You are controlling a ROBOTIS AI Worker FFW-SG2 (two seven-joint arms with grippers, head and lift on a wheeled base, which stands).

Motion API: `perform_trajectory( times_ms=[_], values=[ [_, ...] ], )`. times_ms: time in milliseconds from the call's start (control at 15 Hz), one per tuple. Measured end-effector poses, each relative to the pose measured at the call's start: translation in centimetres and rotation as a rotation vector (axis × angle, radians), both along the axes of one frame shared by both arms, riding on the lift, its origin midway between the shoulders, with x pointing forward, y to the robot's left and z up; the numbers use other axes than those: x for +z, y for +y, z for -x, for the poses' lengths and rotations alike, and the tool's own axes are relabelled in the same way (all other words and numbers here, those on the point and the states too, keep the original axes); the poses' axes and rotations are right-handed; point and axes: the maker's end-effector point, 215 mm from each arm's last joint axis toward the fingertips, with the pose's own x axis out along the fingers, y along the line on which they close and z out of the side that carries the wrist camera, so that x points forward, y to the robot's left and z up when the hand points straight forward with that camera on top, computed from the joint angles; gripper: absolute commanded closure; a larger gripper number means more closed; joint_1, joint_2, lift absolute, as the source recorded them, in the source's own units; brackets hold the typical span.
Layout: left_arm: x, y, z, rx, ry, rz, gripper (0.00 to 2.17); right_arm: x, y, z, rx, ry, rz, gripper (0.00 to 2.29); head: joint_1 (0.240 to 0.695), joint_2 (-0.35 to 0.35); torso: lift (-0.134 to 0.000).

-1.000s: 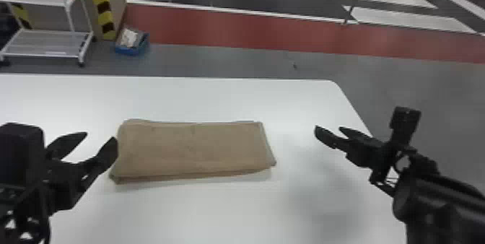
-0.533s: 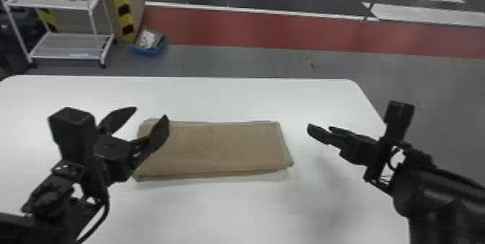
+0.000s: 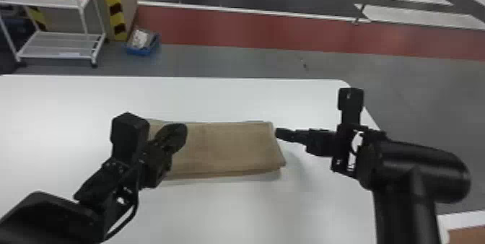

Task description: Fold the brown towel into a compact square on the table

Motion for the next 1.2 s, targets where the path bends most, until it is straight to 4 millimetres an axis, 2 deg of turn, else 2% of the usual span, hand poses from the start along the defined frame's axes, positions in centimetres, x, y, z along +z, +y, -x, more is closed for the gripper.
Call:
perform_trajectory(
  times_ms=[267,400,600,867,1200],
  values=[
    [-1.7,0.3,0.0,-0.006,0.034,-0.02,1.36,0.5,-0.2,-0.7,-0.014,0.056,0.029,0.38,0.695,-0.179,-0.124],
    [-3.1,0.1,-0.3,-0.008,0.053,-0.039,1.36,0.3,-0.3,-0.5,-0.023,0.096,0.025,0.38,0.695,-0.182,-0.124],
    [-4.5,1.0,-1.2,0.009,0.057,-0.082,1.36,-0.2,-0.1,0.0,-0.027,0.14,0.024,0.38,0.695,-0.174,-0.124],
    [-5.8,2.0,-1.6,0.025,0.062,-0.113,1.36,-1.3,0.7,-0.2,-0.017,0.208,0.018,0.38,0.695,-0.155,-0.124],
    [-6.6,2.7,-1.8,0.033,0.072,-0.125,1.36,-1.6,2.1,-0.3,0.011,0.25,0.042,0.44,0.695,-0.132,-0.124]
  ],
)
